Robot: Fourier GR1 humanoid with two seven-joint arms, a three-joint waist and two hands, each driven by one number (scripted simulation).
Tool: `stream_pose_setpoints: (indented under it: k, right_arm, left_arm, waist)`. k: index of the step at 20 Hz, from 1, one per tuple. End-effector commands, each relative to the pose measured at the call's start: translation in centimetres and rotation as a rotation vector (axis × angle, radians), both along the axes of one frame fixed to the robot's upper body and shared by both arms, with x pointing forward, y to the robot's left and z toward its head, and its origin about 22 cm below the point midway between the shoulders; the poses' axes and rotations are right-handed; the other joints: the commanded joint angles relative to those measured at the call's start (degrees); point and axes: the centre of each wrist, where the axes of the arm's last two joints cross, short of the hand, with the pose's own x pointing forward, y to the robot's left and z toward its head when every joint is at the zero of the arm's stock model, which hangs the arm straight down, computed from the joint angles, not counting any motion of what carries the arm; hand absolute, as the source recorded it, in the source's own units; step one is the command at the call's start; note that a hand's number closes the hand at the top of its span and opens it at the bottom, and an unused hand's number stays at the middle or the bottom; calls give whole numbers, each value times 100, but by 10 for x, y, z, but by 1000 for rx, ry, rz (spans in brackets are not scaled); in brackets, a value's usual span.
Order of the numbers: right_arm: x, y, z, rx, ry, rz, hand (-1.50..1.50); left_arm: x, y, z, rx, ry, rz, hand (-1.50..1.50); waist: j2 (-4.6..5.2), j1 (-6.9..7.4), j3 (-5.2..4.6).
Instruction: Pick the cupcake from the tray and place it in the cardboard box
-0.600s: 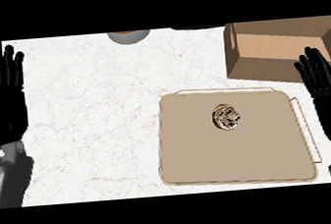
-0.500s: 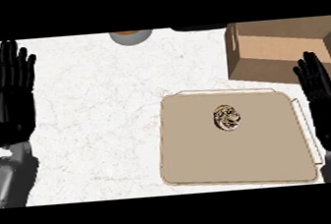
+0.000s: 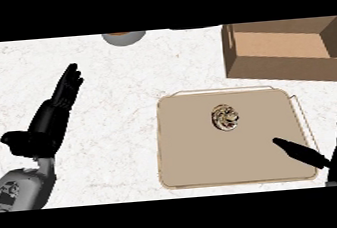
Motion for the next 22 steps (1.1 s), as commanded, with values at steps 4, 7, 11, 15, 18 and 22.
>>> stream_pose_setpoints:
  k: [4,7,11,15,18,22]
  right_arm:
    - [-45,6,-48,-364,249,-154,-150]
    - [-46,19,-43,-388,293,-182,-150]
    - [-41,50,-37,-355,386,-174,-150]
    - [-31,89,-18,-270,492,-148,-150]
    - [-17,108,10,-248,554,-144,-150]
    - [9,148,49,-223,613,-169,-150]
  left_arm:
    - [-6,-22,-14,70,87,-131,0]
    - [-9,-25,-17,68,103,-160,0]
    - [-4,-39,-15,67,106,-189,0]
    - [-8,-35,-20,87,121,-200,0]
    - [-4,-39,-18,95,122,-203,0]
    - [-3,-41,-21,83,128,-197,0]
  waist:
    - [-50,334,-31]
    - [-95,444,-53]
    - [-101,462,-40]
    - [-143,601,-23]
    - [-184,547,-5]
    - [-215,599,34]
